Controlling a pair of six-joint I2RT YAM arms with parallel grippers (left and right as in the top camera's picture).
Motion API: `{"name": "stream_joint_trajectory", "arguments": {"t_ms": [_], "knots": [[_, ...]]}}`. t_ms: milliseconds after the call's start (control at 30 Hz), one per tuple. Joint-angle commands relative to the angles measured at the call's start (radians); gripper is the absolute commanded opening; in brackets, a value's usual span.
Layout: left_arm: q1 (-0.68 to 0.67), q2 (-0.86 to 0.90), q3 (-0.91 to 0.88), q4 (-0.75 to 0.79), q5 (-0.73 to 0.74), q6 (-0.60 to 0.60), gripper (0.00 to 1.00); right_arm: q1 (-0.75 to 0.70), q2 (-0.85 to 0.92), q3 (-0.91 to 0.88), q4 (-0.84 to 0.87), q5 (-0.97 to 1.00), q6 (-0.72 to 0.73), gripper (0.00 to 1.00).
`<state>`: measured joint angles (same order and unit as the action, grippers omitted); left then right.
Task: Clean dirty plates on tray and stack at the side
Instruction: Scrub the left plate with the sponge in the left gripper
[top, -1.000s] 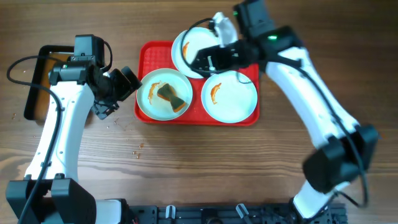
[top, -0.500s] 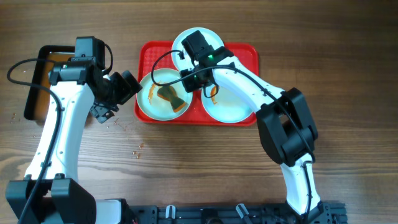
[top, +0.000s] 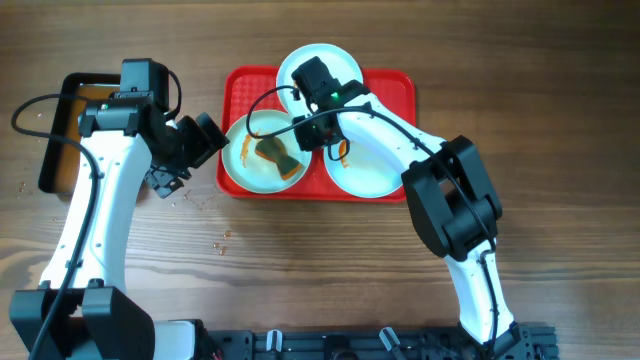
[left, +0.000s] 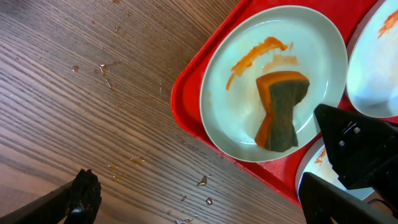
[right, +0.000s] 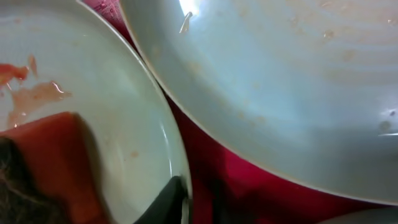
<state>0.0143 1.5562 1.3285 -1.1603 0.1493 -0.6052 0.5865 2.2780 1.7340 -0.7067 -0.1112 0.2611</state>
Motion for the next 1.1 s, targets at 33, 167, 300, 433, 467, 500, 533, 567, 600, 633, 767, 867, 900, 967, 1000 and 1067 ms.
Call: {"name": "stream_joint_trajectory", "arguments": {"t_ms": [33, 167, 300, 433, 467, 500, 533, 567, 600, 633, 767, 867, 900, 967, 1000, 1067], "knots": [[-0.036, 0.005, -0.003, -0.001, -0.009, -0.009, 0.7, 0.0, 0.029, -0.014, 0.002, -0.01, 0.001, 0.05], [-0.099, 0.042, -0.031, 0.046, -0.009, -0.011, 0.42, 0.0, 0.029, -0.014, 0.002, -0.061, 0.0, 0.04], [-0.148, 0.097, -0.127, 0.197, -0.005, -0.129, 0.52, 0.0, 0.029, -0.014, 0.001, -0.146, 0.003, 0.04], [-0.19, 0.141, -0.159, 0.304, 0.027, -0.196, 0.86, 0.0, 0.029, -0.014, -0.001, -0.152, 0.009, 0.04], [-0.203, 0.151, -0.164, 0.346, 0.045, -0.196, 0.86, 0.0, 0.029, -0.014, 0.001, -0.152, 0.009, 0.04], [-0.216, 0.159, -0.166, 0.377, 0.049, -0.196, 0.86, 0.0, 0.029, -0.014, 0.004, -0.152, 0.009, 0.04], [-0.227, 0.173, -0.166, 0.406, 0.048, -0.196, 0.86, 0.0, 0.029, -0.014, 0.002, -0.152, 0.009, 0.04], [-0.234, 0.183, -0.166, 0.427, 0.048, -0.198, 0.86, 0.0, 0.029, -0.014, -0.001, -0.152, 0.009, 0.04], [-0.242, 0.206, -0.166, 0.458, 0.048, -0.219, 0.86, 0.0, 0.029, -0.014, 0.0, -0.152, 0.009, 0.04], [-0.248, 0.223, -0.166, 0.487, 0.051, -0.222, 0.86, 0.0, 0.029, -0.014, 0.002, -0.152, 0.009, 0.04], [-0.261, 0.292, -0.166, 0.546, 0.052, -0.245, 0.85, 0.0, 0.029, -0.014, 0.003, -0.152, 0.009, 0.04], [-0.263, 0.332, -0.166, 0.579, 0.051, -0.245, 0.75, 0.0, 0.029, -0.014, 0.004, -0.152, 0.008, 0.05], [-0.265, 0.339, -0.166, 0.582, 0.051, -0.245, 0.67, 0.0, 0.029, -0.014, 0.004, -0.151, 0.008, 0.04], [-0.266, 0.352, -0.166, 0.585, 0.051, -0.245, 0.51, 0.0, 0.029, -0.014, 0.007, -0.151, 0.009, 0.04], [-0.266, 0.356, -0.166, 0.585, 0.05, -0.245, 0.44, 0.0, 0.029, -0.014, 0.007, -0.151, 0.008, 0.04], [-0.266, 0.356, -0.166, 0.584, 0.033, -0.245, 0.29, 0.0, 0.029, -0.014, 0.007, -0.151, 0.008, 0.04]]}}
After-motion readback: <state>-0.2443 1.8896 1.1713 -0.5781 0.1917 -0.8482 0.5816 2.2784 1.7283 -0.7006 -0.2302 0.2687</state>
